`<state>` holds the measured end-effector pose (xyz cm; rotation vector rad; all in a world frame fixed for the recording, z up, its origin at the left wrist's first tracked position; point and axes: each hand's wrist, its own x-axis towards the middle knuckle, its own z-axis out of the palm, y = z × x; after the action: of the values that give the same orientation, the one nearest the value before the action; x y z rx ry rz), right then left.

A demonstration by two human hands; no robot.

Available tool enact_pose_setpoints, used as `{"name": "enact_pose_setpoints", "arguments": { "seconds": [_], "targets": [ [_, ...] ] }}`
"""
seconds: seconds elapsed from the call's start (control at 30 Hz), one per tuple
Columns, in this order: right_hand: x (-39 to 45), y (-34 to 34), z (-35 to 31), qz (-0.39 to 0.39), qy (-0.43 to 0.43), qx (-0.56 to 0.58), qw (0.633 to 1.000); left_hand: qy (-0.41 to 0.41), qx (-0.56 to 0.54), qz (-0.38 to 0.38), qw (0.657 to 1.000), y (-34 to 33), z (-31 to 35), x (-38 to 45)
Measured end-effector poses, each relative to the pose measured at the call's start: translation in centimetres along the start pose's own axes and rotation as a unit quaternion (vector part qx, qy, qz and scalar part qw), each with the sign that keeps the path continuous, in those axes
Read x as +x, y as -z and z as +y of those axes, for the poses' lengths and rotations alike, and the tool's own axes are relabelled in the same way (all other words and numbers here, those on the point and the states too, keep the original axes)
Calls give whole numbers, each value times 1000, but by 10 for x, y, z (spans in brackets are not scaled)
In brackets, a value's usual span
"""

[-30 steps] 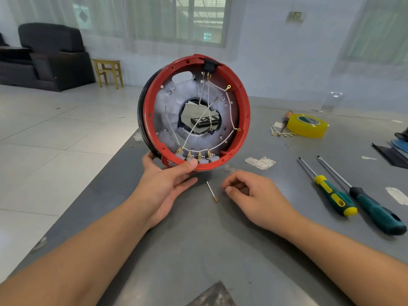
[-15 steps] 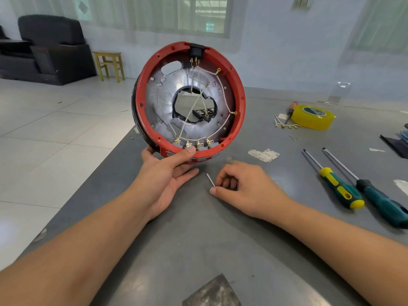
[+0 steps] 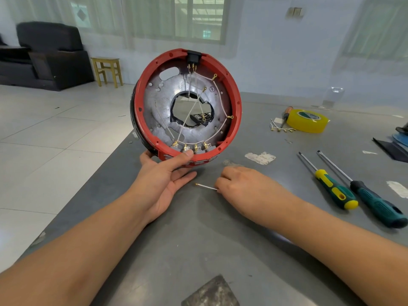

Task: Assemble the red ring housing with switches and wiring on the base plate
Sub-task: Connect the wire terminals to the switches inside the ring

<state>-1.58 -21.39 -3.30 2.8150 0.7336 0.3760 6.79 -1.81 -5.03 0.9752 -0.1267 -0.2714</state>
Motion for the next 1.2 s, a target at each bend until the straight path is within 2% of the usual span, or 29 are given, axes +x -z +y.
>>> {"name": "enact_pose_setpoints", "arguments": {
  "seconds": [0.13, 0.23, 0.3, 0.4, 0.47, 0.6, 0.8, 1.2],
  "targets": [
    [-1, -2, 8, 46, 41, 5, 998, 5, -3, 1, 1000, 0, 0, 0],
    [-5, -5, 9, 159, -11, 119, 980, 15, -10, -2, 1000, 1, 1, -1],
    [-6, -10, 9, 191, -103, 251, 943, 20, -10, -8, 1000, 1, 1, -1],
    [1, -13, 5, 237, -199, 423, 852, 28, -9, -11, 1000, 1, 1, 0],
    [8, -12, 1, 270, -205, 474, 812, 31, -9, -12, 999, 1, 0, 0],
    [23, -4, -4, 315, -195, 522, 768, 38, -8, -17, 999, 2, -1, 1],
    [46, 10, -3, 323, -198, 530, 759, 47, -13, -30, 998, 1, 1, 1],
    [56, 3, -3, 290, -232, 500, 782, 49, 13, -49, 998, 1, 1, -3]
  ]
}}
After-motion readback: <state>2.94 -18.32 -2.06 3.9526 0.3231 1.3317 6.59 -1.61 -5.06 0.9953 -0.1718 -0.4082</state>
